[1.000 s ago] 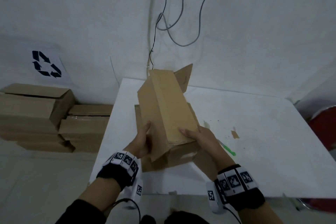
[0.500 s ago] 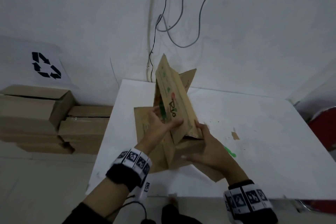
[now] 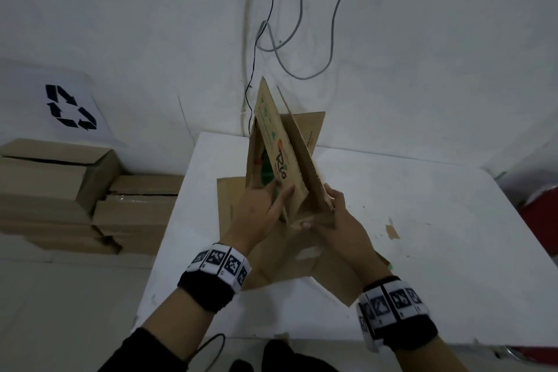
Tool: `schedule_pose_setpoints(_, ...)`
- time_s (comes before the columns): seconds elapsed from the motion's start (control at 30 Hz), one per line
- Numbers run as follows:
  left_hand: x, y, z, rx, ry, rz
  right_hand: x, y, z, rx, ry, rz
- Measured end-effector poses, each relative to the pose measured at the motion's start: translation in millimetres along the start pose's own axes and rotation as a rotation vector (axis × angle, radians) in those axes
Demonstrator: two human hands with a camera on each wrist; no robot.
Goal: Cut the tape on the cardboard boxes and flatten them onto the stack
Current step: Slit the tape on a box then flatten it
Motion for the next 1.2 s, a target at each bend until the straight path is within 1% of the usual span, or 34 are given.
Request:
schedule_pose_setpoints(0.03, -1.1, 6.0, 1.5, -0.059, 0.011, -0.117, -1.4, -2.8, 6.2, -0.005, 0.003, 0.012)
schedule_pose_setpoints(0.1, -6.6, 15.8, 5.0, -0.129, 0.008, -0.222, -3.1, -7.9, 17.9, -0.038, 0.006, -0.002)
schedule_pose_setpoints(0.17, -14.2, 22.5, 8.4, -0.099, 0.009, -0.241, 0.9, -11.6, 29.4, -0.071, 0.018, 0.001)
schedule_pose_setpoints(0.2, -19.0, 25.0, 11.1, -0.073, -0.012, -0.226, 3.9, -14.2, 33.3, -0.054, 0.034, 0.035)
schedule_pose_setpoints(0.23, -24.4, 27.1, 14.4, -0.054, -0.044, -0.192, 8.4, -17.4, 36.5, 0.000, 0.052, 0.095)
schedule_pose_setpoints(0.3, -26.2, 24.9, 18.0, -0.026, -0.103, -0.028, 21.5, -24.6, 42.6, 0.142, 0.091, 0.188)
schedule_pose_setpoints(0.33, -25.5, 23.0, 17.5, -0.021, -0.134, 0.063, 26.9, -26.7, 45.6, 0.163, 0.128, 0.175)
schedule_pose_setpoints(0.37, -25.0, 19.3, 14.4, 0.011, -0.173, 0.120, 33.2, -26.2, 49.5, 0.142, 0.166, 0.136)
schedule_pose_setpoints(0.43, -28.4, 11.9, 7.2, 0.057, -0.303, 0.172, 40.0, -23.3, 56.7, 0.066, 0.245, 0.028)
schedule_pose_setpoints(0.5, -34.7, 9.3, 6.4, 0.119, -0.385, 0.214, 41.9, -19.1, 66.0, 0.056, 0.295, -0.046)
schedule_pose_setpoints(0.53, -40.4, 9.4, 9.0, 0.117, -0.420, 0.231, 42.1, -16.2, 71.4, 0.072, 0.330, -0.076)
schedule_pose_setpoints(0.6, -43.3, 7.6, 14.6, 0.106, -0.436, 0.253, 42.9, -13.2, 82.3, 0.123, 0.409, -0.201)
schedule_pose_setpoints(0.67, -42.6, 10.4, 20.9, 0.089, -0.398, 0.383, 44.1, -14.3, 92.2, 0.120, 0.514, -0.344)
schedule_pose_setpoints(0.7, -49.5, 13.1, 22.9, 0.119, -0.401, 0.429, 44.9, -14.5, 96.3, 0.106, 0.543, -0.373)
schedule_pose_setpoints(0.73, -60.7, 16.7, 23.7, 0.149, -0.465, 0.396, 47.4, -13.0, 99.9, 0.087, 0.560, -0.392)
schedule_pose_setpoints(0.8, -80.4, 25.6, 23.4, 0.186, -0.593, 0.244, 49.2, -10.6, 103.6, 0.057, 0.571, -0.494)
schedule_pose_setpoints(0.83, -90.4, 30.2, 24.0, 0.203, -0.624, 0.199, 49.6, -9.1, 104.0, 0.037, 0.585, -0.559)
schedule_pose_setpoints(0.87, -96.1, 33.1, 25.7, 0.197, -0.635, 0.169, 52.4, -6.0, 105.1, 0.004, 0.609, -0.618)
schedule_pose_setpoints(0.93, -115.2, 45.4, 25.7, 0.121, -0.662, 0.155, 66.8, 4.7, 107.5, -0.085, 0.656, -0.702)
schedule_pose_setpoints(1.0, -140.7, 63.0, 22.5, 0.028, -0.692, 0.156, 88.6, 19.0, 109.3, -0.115, 0.625, -0.695)
schedule_pose_setpoints(1.07, -158.5, 74.7, 15.7, 0.008, -0.693, 0.068, 116.1, 35.8, 108.3, -0.106, 0.572, -0.629)
schedule_pose_setpoints(1.13, -167.9, 79.1, 7.2, 0.075, -0.750, -0.054, 146.4, 53.1, 103.0, -0.056, 0.520, -0.575)
schedule_pose_setpoints(1.2, -174.0, 84.8, -4.7, 0.184, -0.841, -0.041, 167.5, 66.7, 90.4, 0.114, 0.437, -0.546)
Point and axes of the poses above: each hand's wrist, its own z-axis towards the middle knuckle, its own y-axis out of the palm, x = y × z, the point moved 4 cm from there along z, towards the middle knuckle, and after that the axes turned 9 degrees about -x, right-handed, at the moved point
